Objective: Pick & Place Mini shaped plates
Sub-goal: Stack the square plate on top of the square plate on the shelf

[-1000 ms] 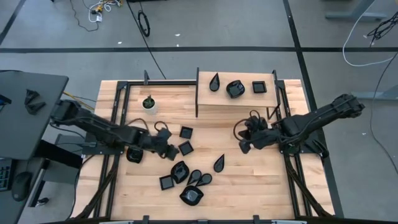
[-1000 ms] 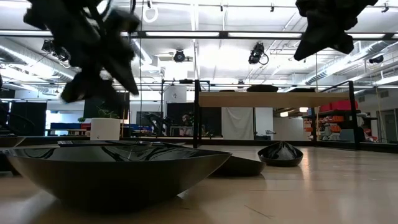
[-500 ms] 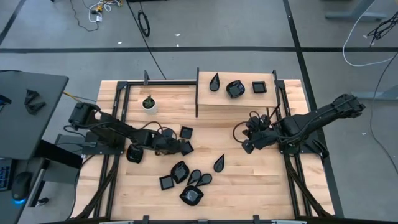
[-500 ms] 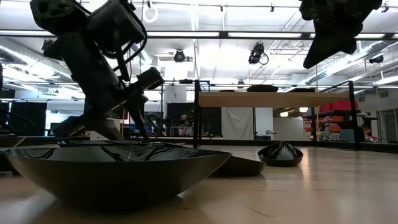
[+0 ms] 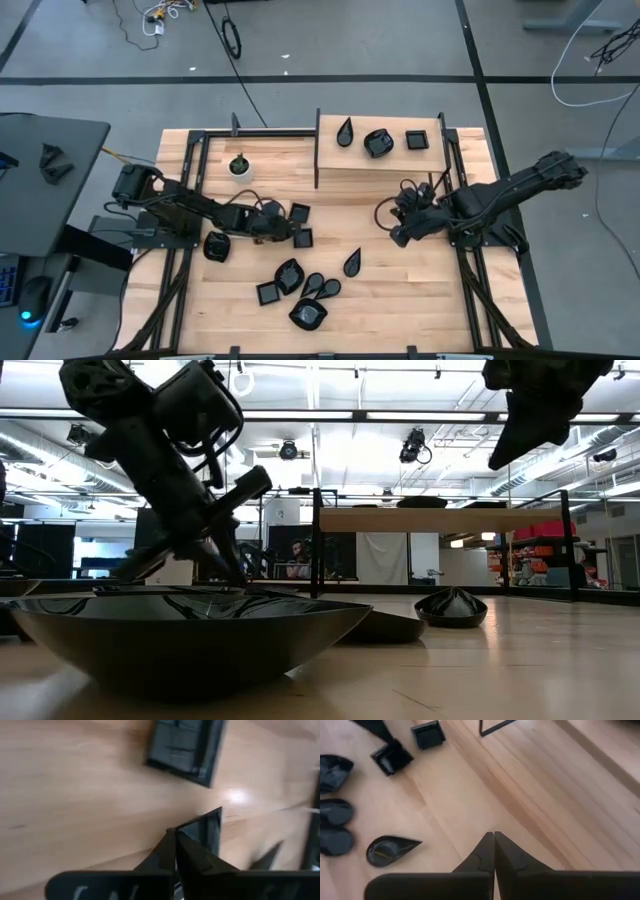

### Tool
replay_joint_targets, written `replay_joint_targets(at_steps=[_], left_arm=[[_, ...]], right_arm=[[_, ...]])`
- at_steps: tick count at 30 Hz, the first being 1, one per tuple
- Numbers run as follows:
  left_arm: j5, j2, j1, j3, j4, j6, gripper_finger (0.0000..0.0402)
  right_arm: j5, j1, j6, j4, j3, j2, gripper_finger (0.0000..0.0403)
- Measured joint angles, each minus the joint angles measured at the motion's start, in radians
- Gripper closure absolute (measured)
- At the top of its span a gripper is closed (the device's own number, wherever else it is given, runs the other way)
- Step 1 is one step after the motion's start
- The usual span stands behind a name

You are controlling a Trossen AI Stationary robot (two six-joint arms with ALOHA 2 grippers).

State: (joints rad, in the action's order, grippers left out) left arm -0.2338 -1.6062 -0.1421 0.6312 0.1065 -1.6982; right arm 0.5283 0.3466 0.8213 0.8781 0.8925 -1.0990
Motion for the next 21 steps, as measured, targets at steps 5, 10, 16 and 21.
replay_joint_targets(at_steps=[5,10,16,21], left_arm=[[0.01,0.0,0.0,0.009,0.061,0.035,0.0392],[0.108,0.0,0.02,0.125,0.042,0.145,0.0397],[0.235,-0.014,0.085,0.37,-0.123,0.316,0.0398],[0.354,-0.075,0.132,0.55,-0.238,0.398,0.0398]], right_arm=[[-0.174,0.0,-0.055,0.008,0.01,0.042,0.0399],[-0.355,0.0,-0.29,-0.064,0.015,0.097,0.0399],[-0.525,-0.011,-0.567,-0.324,0.017,0.097,0.039],[-0.596,0.007,-0.862,-0.471,0.017,0.045,0.0349]])
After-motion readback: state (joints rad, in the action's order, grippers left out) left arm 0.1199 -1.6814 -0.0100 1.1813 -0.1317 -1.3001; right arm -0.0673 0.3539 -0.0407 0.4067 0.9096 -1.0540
